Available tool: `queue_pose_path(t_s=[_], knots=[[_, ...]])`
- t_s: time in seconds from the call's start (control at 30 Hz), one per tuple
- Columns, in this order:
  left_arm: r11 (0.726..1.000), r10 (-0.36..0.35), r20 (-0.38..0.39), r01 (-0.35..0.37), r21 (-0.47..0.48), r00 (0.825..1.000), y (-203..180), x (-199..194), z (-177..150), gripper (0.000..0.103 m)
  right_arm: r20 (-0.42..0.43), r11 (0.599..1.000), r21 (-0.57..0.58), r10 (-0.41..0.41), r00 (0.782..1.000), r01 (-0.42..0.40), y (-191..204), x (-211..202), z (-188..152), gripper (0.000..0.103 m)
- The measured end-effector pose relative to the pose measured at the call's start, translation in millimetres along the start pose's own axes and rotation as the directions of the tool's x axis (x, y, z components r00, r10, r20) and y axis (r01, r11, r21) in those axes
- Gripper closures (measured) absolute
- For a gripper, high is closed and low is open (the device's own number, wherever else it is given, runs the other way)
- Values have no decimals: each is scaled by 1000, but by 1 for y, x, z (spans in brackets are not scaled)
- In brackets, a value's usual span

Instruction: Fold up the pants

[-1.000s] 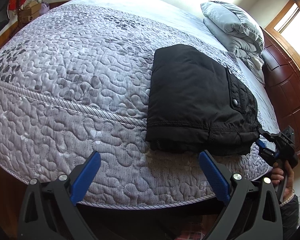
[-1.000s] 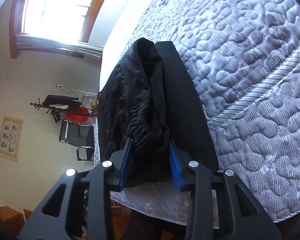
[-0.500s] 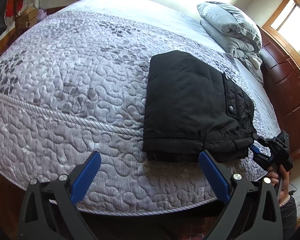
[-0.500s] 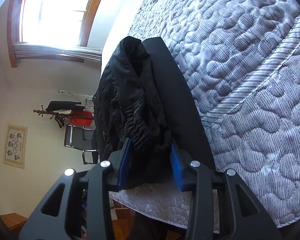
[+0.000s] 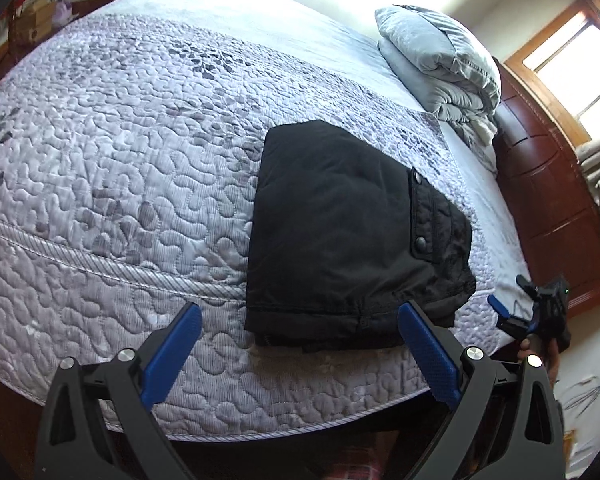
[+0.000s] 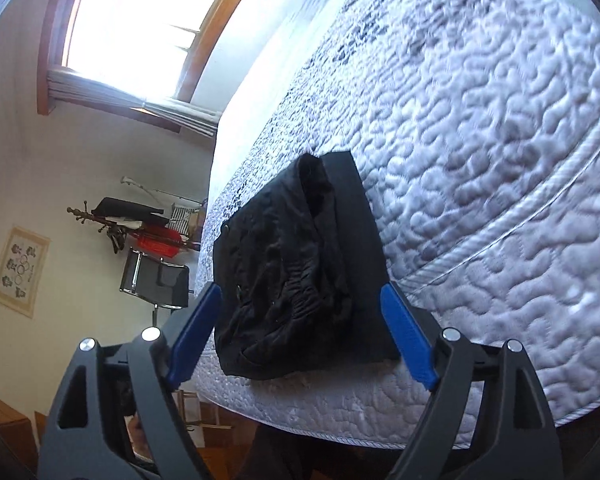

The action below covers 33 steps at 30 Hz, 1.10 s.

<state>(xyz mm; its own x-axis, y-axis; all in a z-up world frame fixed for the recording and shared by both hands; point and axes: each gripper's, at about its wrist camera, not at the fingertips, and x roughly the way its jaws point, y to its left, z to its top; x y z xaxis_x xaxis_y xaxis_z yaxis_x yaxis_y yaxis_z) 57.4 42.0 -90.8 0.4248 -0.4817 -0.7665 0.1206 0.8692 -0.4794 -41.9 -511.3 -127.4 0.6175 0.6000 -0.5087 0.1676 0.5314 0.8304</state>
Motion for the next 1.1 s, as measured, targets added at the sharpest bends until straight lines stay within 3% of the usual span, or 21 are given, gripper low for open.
queue_pose_path(t_s=[0.3, 0.4, 0.47, 0.6, 0.73, 0.87, 1.1], knots=[[992, -60, 8, 61, -107, 998, 28, 3, 23, 4, 20, 999, -38, -36, 999, 37, 4, -14, 3, 17], [982, -129, -35, 123, -142, 991, 39, 17, 28, 4, -2, 997, -43, -57, 998, 57, 1, -6, 5, 16], [982, -133, -62, 123, -143, 989, 41, 25, 30, 4, -21, 996, -47, -80, 997, 79, -2, 2, 7, 16], [990, -127, -128, 118, -79, 984, 36, 45, 33, 4, -56, 994, -55, -96, 994, 92, -6, 16, 9, 15], [982, -185, -222, 185, -23, 957, 27, 71, 37, 4, -112, 989, -95, -123, 986, 112, -6, 35, 14, 15], [990, -78, -275, 106, 88, 958, 17, 92, 43, 4, -146, 986, -118, -137, 980, 120, -5, 49, 20, 15], [980, -77, -342, 133, 145, 937, 8, 121, 48, 4, -184, 978, -159, -167, 969, 138, -2, 65, 26, 15]])
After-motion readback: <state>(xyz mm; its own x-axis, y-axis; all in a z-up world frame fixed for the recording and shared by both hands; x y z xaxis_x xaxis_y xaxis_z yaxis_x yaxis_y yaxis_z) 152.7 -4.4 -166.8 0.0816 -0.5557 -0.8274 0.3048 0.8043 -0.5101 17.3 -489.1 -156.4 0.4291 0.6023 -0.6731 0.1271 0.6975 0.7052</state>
